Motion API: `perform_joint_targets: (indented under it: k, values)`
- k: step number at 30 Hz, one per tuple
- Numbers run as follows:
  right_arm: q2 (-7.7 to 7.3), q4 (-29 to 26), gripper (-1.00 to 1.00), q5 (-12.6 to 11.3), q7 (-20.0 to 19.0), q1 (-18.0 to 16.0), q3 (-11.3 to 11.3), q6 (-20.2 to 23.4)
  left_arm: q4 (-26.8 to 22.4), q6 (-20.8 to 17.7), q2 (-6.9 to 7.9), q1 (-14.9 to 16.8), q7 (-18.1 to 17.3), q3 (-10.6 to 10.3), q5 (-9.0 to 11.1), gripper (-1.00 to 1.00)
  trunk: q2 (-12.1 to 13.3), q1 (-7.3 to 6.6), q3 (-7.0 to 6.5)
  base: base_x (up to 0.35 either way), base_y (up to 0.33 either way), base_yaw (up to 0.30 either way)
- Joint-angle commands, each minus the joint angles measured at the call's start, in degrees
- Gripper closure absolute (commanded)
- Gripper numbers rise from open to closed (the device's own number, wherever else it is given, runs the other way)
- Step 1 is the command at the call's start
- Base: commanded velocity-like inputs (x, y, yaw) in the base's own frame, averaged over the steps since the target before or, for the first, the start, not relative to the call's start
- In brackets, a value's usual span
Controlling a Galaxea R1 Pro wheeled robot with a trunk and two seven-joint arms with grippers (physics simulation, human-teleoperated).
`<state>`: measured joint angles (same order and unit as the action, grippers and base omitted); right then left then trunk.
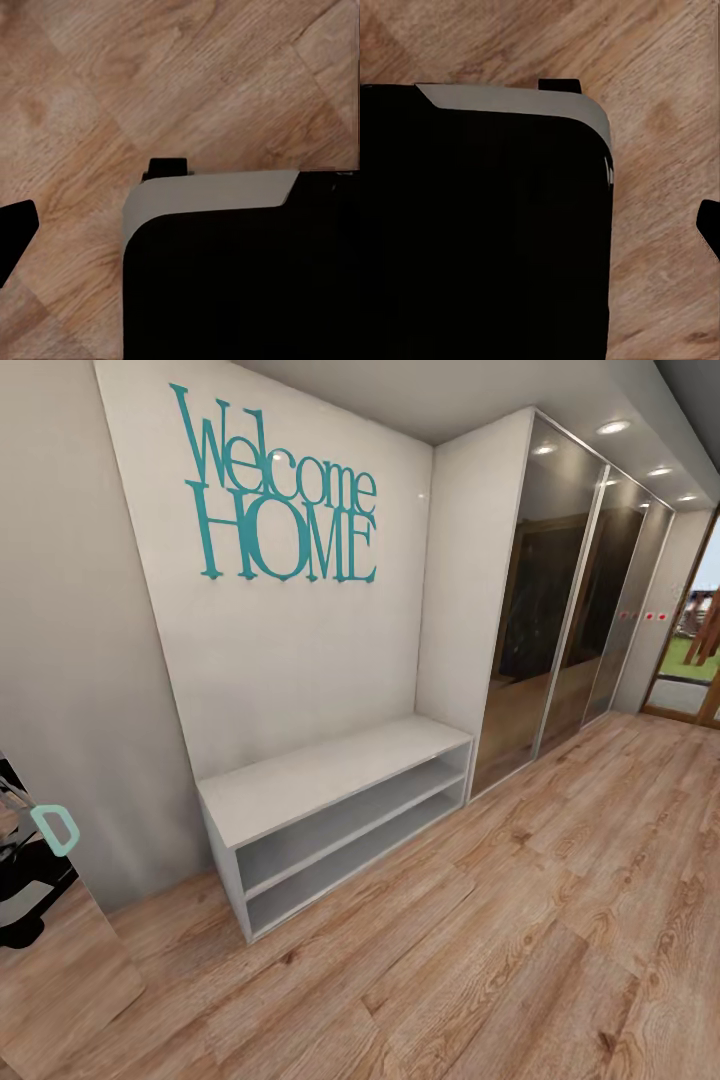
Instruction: Pick up the two gym shoes and the two sandals from the corridor floor and place them onto the hallstand (shoe rack) in the corridor, making sure they are on the rack and not on the floor. Arrange them so the two gym shoes are next to each other and the two sandals are next to each other.
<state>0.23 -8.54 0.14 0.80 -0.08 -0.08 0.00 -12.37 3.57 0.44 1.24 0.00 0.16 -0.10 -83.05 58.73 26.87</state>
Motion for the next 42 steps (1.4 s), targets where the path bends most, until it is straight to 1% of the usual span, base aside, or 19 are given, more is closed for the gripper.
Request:
perform_joint_targets:
  k: [1, 3, 4, 8, 13, 15, 16, 17, 19, 21, 27, 42]
  values:
    - [0.01, -0.37, -1.00, 0.00, 0.07, -0.01, -0.01, 0.00, -0.29, 0.53, 0.02, 0.30, 0.00, 0.01, -0.02, -1.00, -0.03, 0.00, 0.06, 0.000, 0.000, 0.000]
    - [-0.01, -1.02, -1.00, -0.06, 0.00, -0.01, -0.01, 0.00, -0.94, 1.17, 0.05, 0.97, 0.00, 0.01, 0.00, -1.00, -0.03, 0.00, 0.06, 0.000, 0.000, 0.000]
    - [-0.02, -10.56, -1.00, -0.11, -0.04, -0.01, -0.01, 0.00, -22.74, 3.70, 0.06, 1.38, 0.00, 0.01, 0.00, -1.00, -0.03, 0.00, 0.06, 0.000, 0.000, 0.000]
    - [-0.08, -10.54, -1.00, -0.34, -0.14, -0.01, -0.16, 0.00, -22.65, 4.82, 0.04, 2.12, 0.00, 0.05, 0.19, -1.00, -0.03, 0.00, 0.06, 0.000, 0.000, 0.000]
    - [-0.10, -10.45, -1.00, -0.42, -0.15, -0.01, -0.30, -0.05, -22.31, 5.27, -0.02, 2.31, 0.05, 0.32, 0.54, -1.00, -0.03, 0.00, 0.06, 0.000, 0.000, 0.000]
    - [-0.10, -10.47, -1.00, -0.47, -0.14, -0.01, -0.38, -0.07, -22.18, 5.35, -0.08, 2.34, 0.07, 1.33, 0.67, -1.00, -0.03, 0.00, 0.06, 0.000, 0.000, 0.000]
    - [-0.11, -10.43, -1.00, -0.42, -0.16, -0.01, -0.27, -0.08, -22.11, 5.38, -0.15, 2.35, 0.05, 3.73, 0.72, -1.00, -0.03, 0.00, 0.06, 0.000, 0.000, 0.000]
    - [-0.12, -10.40, -1.00, -0.40, -0.17, -0.01, -0.21, -0.09, -22.10, 5.39, -0.16, 2.36, 0.05, 4.45, 0.72, -1.00, -0.03, 0.00, 0.06, 0.000, 0.000, 0.000]
    - [-0.14, -10.32, -1.00, -0.35, -0.15, -0.01, -0.10, -0.09, -22.09, 5.39, -0.21, 2.36, 0.06, 5.40, 0.75, -1.00, -0.03, 0.00, 0.06, 0.000, 0.000, 0.000]
    - [-0.11, -10.29, -1.00, -0.33, -0.14, -0.01, -0.04, -0.09, -21.95, 5.39, -0.23, 2.36, 0.06, 5.83, 0.73, -1.00, -0.03, 0.00, 0.06, 0.000, 0.000, 0.004]
    - [0.01, -10.17, -1.00, -0.10, -0.05, -0.01, 0.01, -0.09, -21.75, 5.38, -0.21, 2.36, 0.00, 6.06, 0.66, -1.00, -0.03, 0.00, 0.20, 0.000, 0.000, 0.154]
    - [0.03, -10.08, -1.00, -0.05, -0.02, -0.01, -0.01, -0.09, -21.73, 5.32, -0.21, 2.36, 0.01, 6.08, 0.63, -1.00, -0.03, 0.00, 0.87, 0.000, 0.000, 0.249]
